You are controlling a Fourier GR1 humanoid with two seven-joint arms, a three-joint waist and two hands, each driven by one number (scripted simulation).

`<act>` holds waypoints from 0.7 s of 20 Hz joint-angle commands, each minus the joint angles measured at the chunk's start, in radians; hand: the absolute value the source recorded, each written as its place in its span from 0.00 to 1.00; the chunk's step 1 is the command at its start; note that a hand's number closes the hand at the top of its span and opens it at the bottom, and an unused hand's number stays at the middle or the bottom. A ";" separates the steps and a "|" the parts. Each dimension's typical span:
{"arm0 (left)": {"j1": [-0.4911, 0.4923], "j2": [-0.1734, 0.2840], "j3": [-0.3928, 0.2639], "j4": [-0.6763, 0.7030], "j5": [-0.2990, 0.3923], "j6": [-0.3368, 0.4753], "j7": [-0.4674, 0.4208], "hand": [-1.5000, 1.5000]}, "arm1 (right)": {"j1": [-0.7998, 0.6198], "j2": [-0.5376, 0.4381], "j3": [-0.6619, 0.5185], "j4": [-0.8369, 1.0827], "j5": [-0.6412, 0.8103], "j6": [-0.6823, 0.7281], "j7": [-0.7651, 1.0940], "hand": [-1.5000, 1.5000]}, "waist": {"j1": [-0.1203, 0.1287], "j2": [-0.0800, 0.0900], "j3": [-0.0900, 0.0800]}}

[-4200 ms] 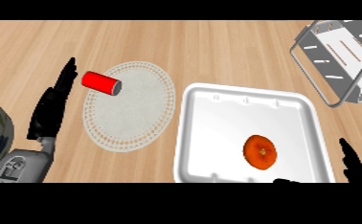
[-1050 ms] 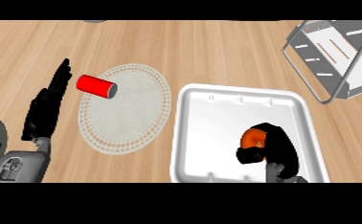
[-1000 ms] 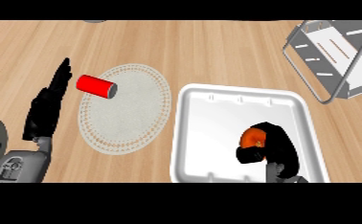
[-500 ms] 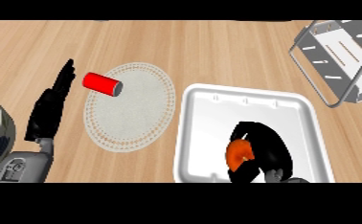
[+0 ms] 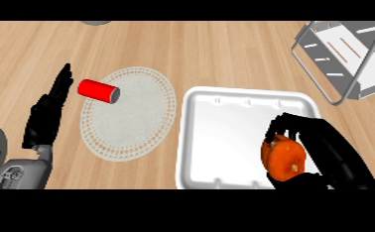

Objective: Pick the squash from the tray and place it in the tiered basket

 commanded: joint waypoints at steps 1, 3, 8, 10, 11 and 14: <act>-0.015 0.017 0.014 -0.037 0.008 -0.011 0.049 0.50 | -0.047 -0.058 -0.210 -0.095 -0.094 -0.026 -0.084 1.00 | -0.001 -0.001 0.000; 0.014 -0.024 -0.025 -0.036 -0.042 0.032 0.027 0.50 | -0.018 -0.059 -0.267 -0.185 -0.151 -0.019 -0.071 1.00 | -0.007 -0.002 0.000; 0.037 -0.029 -0.018 -0.036 -0.027 0.000 0.004 0.50 | -0.180 -0.136 -0.523 -0.068 -0.281 0.020 -0.083 1.00 | 0.013 0.004 -0.001; -0.044 0.008 0.037 0.017 0.010 -0.038 0.018 0.50 | -0.266 -0.211 -0.574 -0.021 -0.282 0.055 -0.053 1.00 | 0.012 0.007 -0.002; 0.035 -0.015 -0.009 -0.072 -0.022 -0.017 0.030 0.50 | -0.242 -0.237 -0.564 -0.025 -0.218 0.057 -0.073 1.00 | 0.020 0.004 -0.001; 0.004 -0.012 0.013 -0.021 -0.033 -0.027 0.011 0.50 | -0.351 -0.301 -0.584 0.115 -0.248 0.120 -0.085 1.00 | 0.021 0.006 -0.001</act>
